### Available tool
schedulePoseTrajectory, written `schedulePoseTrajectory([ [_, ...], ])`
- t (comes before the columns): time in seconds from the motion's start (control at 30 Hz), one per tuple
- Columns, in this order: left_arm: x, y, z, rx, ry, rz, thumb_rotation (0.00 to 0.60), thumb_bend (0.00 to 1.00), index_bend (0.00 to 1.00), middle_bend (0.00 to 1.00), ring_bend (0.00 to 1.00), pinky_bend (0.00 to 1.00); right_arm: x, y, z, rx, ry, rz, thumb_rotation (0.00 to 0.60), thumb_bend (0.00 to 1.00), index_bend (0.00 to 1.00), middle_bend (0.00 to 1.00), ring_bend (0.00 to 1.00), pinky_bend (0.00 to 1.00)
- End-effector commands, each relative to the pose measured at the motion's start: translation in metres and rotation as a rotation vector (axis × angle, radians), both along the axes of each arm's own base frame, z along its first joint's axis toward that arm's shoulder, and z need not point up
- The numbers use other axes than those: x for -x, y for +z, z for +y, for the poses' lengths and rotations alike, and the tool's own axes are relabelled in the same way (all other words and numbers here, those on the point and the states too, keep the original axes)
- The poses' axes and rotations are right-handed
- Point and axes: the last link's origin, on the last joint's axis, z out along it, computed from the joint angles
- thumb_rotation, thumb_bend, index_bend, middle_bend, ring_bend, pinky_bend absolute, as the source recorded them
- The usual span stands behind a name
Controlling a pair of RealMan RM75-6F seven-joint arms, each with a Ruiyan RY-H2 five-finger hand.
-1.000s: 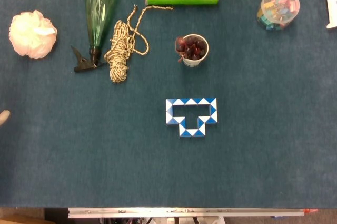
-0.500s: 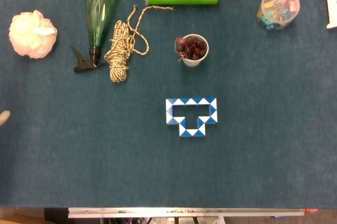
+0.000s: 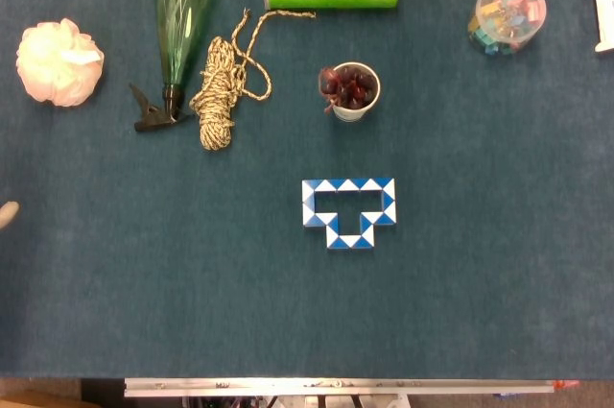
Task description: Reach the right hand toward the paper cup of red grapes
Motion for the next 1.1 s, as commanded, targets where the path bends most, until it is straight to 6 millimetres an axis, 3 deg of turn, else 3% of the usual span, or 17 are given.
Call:
schedulePoseTrajectory([
  [0.03, 0.0, 0.0, 0.0, -0.001, 0.001, -0.001, 0.6, 0.0, 0.04, 0.0, 0.0, 0.0, -0.001, -0.001, -0.001, -0.003, 0.013, -0.009, 0.6, 1.0, 0.0, 0.0, 0.0, 0.08],
  [0.27, 0.001, -0.001, 0.0, 0.005, 0.007, -0.004, 0.6, 0.0, 0.04, 0.0, 0.0, 0.0, -0.014, -0.008, -0.01, -0.013, 0.138, -0.055, 0.6, 1.0, 0.0, 0.0, 0.0, 0.08],
  [0.67, -0.001, 0.001, -0.001, 0.001, 0.004, -0.012, 0.6, 0.0, 0.04, 0.0, 0.0, 0.0, -0.069, -0.033, -0.053, -0.052, 0.486, -0.222, 0.6, 1.0, 0.0, 0.0, 0.0, 0.08],
  [0.93, -0.001, 0.003, -0.001, -0.001, 0.007, -0.015, 0.6, 0.0, 0.04, 0.0, 0.0, 0.0, -0.094, -0.057, -0.072, -0.129, 0.612, -0.476, 0.6, 1.0, 0.0, 0.0, 0.0, 0.08],
  [1.1, -0.001, 0.002, -0.001, 0.003, 0.009, -0.015, 0.6, 0.0, 0.04, 0.0, 0.0, 0.0, -0.101, -0.066, -0.083, -0.221, 0.618, -0.764, 0.6, 1.0, 0.0, 0.0, 0.0, 0.08],
])
